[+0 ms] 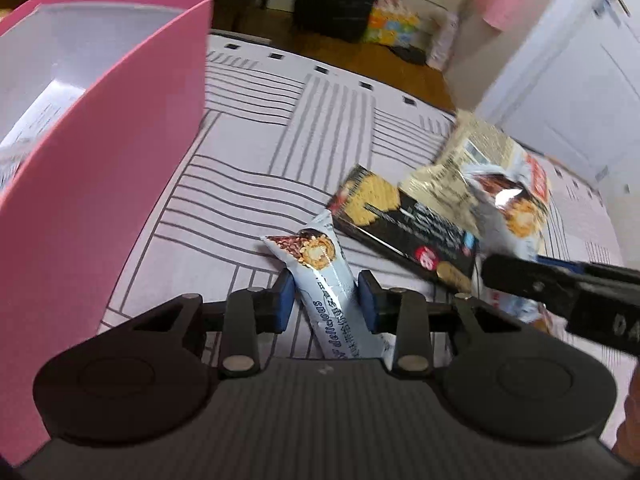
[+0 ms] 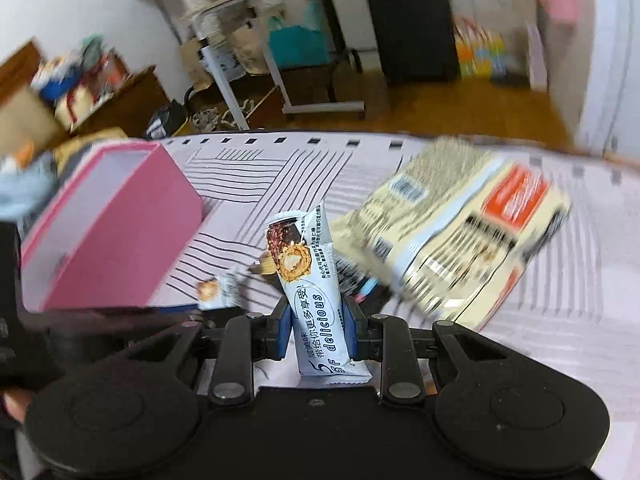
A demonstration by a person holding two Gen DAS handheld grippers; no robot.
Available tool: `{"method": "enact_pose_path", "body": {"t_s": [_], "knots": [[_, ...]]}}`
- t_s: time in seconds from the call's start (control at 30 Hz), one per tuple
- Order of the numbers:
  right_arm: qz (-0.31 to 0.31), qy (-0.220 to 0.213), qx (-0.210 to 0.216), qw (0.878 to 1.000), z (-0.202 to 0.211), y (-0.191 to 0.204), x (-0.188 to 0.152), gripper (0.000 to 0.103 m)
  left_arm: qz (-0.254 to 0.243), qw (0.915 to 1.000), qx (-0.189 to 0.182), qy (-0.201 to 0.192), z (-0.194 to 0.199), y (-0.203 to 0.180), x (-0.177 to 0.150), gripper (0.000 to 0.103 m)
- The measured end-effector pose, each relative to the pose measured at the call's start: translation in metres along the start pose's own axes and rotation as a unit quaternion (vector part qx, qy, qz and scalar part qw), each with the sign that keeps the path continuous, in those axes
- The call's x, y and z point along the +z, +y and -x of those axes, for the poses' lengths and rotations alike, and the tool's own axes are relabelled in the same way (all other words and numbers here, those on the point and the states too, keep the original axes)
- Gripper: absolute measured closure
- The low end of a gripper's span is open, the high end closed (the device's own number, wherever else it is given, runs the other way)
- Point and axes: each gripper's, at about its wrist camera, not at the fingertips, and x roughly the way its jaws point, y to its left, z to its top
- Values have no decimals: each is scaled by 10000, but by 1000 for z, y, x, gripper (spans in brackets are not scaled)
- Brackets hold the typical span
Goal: Organize snacks
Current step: 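Grasp a white-wrapped bar with the left gripper while the right gripper grasps another, then carry both white bars into the pink box and open both grippers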
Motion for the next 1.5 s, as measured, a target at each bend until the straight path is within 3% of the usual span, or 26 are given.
{"method": "enact_pose_path", "body": {"t_s": [0.07, 0.3, 0.37, 0.4, 0.67, 0.97, 1.13, 1.5], "knots": [[-4, 106, -64, 9999, -6, 4, -6, 73, -294, 9995, 76, 65, 1, -5, 0, 69], [213, 151, -381, 9989, -17, 5, -25, 73, -141, 9989, 395, 212, -6, -3, -10, 59], [171, 102, -357, 9992, -16, 4, -26, 73, -226, 9985, 482, 141, -5, -5, -14, 61], [168, 81, -358, 9992, -15, 4, -25, 73, -323, 9982, 501, 78, -3, -8, -16, 71], [-290, -229, -266, 9990, -3, 4, -30, 74, -315, 9986, 423, 47, 11, -4, -22, 76], [-808, -197, 8, 9965, 8, 10, -35, 74, -130, 9994, 311, 2, 39, 9, -23, 77], [-823, -65, -201, 9964, 16, 22, -45, 74, -26, 9998, 171, 25, 56, 14, -23, 77], [-518, 247, -217, 9981, 42, 57, -71, 74, 213, 9996, -128, 100, 104, 28, -41, 77]]}}
